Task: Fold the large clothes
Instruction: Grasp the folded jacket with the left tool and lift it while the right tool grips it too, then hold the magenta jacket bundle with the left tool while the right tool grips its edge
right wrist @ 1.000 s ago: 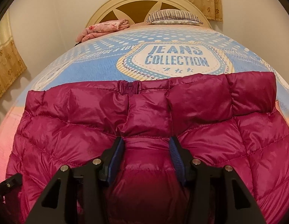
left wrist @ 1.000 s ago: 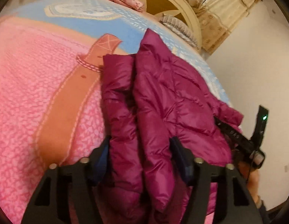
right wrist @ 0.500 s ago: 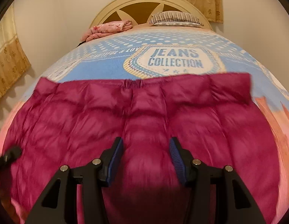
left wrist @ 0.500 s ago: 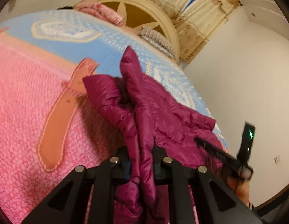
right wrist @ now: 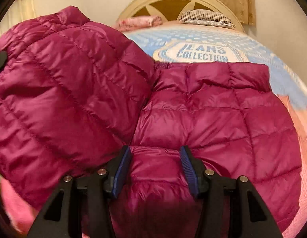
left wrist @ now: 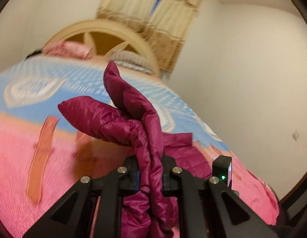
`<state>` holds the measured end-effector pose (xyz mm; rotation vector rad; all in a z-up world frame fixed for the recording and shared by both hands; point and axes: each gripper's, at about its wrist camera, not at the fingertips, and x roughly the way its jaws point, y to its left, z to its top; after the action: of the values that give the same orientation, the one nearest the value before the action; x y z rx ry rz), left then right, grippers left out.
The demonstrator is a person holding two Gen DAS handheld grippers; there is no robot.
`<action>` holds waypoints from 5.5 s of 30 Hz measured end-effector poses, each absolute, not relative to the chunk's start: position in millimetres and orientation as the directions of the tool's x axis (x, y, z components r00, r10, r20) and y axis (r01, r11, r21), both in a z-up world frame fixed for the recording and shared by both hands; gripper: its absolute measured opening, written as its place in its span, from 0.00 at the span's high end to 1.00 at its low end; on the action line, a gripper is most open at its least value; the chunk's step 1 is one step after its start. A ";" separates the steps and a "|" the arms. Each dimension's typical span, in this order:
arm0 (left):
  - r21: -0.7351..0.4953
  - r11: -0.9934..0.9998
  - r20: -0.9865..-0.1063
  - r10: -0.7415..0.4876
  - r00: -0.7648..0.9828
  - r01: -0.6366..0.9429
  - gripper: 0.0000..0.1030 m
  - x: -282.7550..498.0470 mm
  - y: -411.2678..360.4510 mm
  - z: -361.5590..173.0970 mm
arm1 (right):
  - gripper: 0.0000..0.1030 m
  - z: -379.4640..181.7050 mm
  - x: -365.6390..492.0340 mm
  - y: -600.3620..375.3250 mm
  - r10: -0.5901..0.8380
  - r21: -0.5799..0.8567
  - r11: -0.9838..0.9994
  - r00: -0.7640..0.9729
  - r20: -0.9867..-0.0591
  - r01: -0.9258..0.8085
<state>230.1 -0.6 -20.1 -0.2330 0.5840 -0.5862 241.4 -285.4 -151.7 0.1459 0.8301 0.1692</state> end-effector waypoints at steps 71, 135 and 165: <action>-0.070 0.899 -0.507 -0.405 0.761 0.431 0.00 258.9 -103.7 -74.6 | 0.74 -109.8 311.0 -477.0 0.179 0.568 0.791 0.803 -0.569 0.226; -0.022 0.967 -0.800 -0.169 0.576 0.252 0.00 374.3 -202.1 -153.3 | 0.74 -178.7 325.6 -482.4 0.042 0.387 0.863 0.715 -0.698 0.326; -0.061 0.964 -0.812 -0.198 0.549 0.257 0.00 376.2 -201.2 -158.6 | 0.73 -179.2 326.0 -481.7 0.044 0.388 0.862 0.714 -0.698 0.326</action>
<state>376.2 -201.2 -158.6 0.0676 0.9519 -0.2699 326.0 -481.7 -179.2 0.5205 0.7672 -0.1643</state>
